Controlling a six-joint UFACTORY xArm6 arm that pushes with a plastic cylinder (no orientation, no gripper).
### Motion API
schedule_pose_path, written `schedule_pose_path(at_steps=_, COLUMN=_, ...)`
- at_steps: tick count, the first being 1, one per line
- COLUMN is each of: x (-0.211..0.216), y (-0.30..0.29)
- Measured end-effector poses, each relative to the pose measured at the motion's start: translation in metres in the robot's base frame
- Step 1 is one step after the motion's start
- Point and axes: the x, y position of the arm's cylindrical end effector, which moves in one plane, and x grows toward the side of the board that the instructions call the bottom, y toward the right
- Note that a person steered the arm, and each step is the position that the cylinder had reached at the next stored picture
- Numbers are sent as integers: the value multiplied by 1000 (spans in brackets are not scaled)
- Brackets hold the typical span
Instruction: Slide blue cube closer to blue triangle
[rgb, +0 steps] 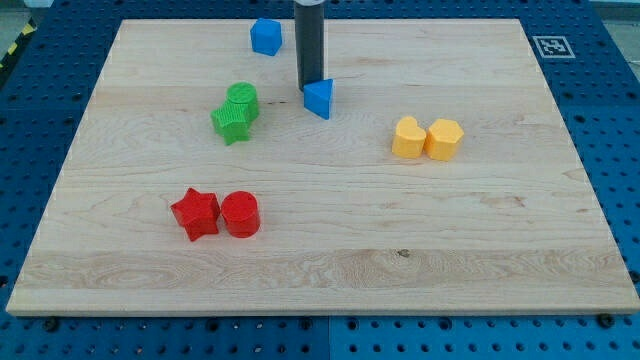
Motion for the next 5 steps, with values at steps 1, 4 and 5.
schedule_pose_path(at_steps=1, x=0, y=-12)
schedule_pose_path(at_steps=4, x=-59, y=-48)
schedule_pose_path(at_steps=5, x=-77, y=-50)
